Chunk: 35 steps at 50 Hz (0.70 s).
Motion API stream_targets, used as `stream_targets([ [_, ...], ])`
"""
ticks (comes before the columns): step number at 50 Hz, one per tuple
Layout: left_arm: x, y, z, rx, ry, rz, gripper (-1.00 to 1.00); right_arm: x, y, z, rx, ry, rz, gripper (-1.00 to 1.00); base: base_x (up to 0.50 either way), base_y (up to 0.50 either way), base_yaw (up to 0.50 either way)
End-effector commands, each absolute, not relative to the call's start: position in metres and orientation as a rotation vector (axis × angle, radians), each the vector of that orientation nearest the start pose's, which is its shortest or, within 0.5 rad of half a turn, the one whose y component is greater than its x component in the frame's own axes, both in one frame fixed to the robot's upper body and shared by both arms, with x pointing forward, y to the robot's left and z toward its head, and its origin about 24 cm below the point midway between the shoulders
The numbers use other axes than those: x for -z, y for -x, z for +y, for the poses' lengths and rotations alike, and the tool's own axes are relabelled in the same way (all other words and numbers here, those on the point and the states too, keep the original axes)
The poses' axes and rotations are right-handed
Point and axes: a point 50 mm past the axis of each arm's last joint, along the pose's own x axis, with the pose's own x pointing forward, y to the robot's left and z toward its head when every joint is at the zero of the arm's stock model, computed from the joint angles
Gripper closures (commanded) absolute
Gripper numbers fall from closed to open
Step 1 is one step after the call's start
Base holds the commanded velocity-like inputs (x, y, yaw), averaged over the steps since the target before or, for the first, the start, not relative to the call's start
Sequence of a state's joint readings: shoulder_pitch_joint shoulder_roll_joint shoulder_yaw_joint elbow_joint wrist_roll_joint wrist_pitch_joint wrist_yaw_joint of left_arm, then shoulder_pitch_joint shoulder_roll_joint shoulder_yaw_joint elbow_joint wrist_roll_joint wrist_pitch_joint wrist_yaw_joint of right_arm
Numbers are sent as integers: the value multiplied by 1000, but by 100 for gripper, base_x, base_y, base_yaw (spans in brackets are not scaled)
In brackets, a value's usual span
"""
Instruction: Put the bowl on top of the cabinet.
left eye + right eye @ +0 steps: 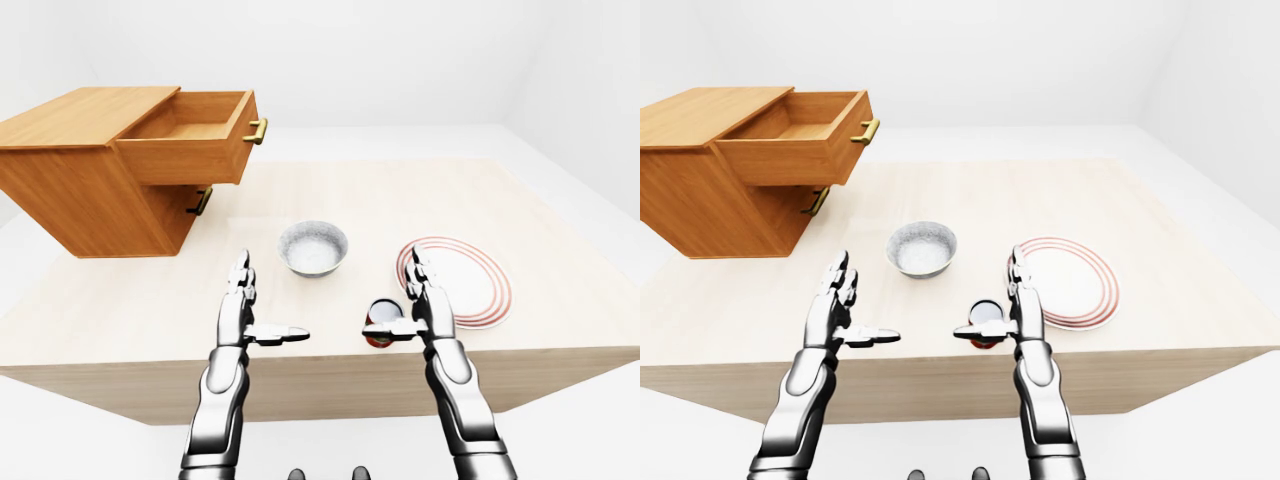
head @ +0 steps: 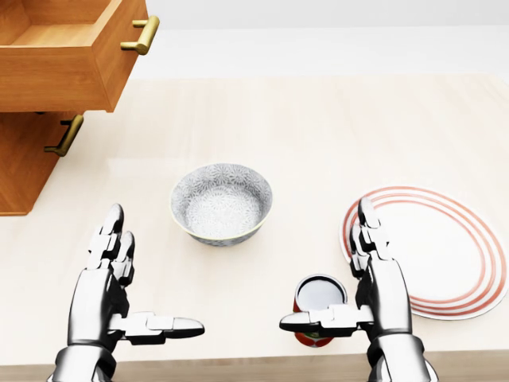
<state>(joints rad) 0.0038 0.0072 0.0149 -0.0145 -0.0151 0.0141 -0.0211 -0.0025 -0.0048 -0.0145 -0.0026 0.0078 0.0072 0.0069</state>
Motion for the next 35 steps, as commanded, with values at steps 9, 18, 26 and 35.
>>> stream_targets([
  [9, -45, -251, 158, 31, 30, 19, -100, -42, -256, -158, 19, -2, 16, -100, 0, 0, 0],
  [18, -45, -250, 157, 35, 23, 22, -100, -42, -256, -158, 21, 5, 17, -100, 0, 0, 0],
  [26, -45, -251, 158, 32, 18, 34, -100, -42, -256, -158, 27, 12, 22, -100, 0, 0, 0],
  [35, -44, -251, 159, 34, 23, 36, -100, -43, -256, -158, 19, 12, 26, -100, 35, 0, 0],
])
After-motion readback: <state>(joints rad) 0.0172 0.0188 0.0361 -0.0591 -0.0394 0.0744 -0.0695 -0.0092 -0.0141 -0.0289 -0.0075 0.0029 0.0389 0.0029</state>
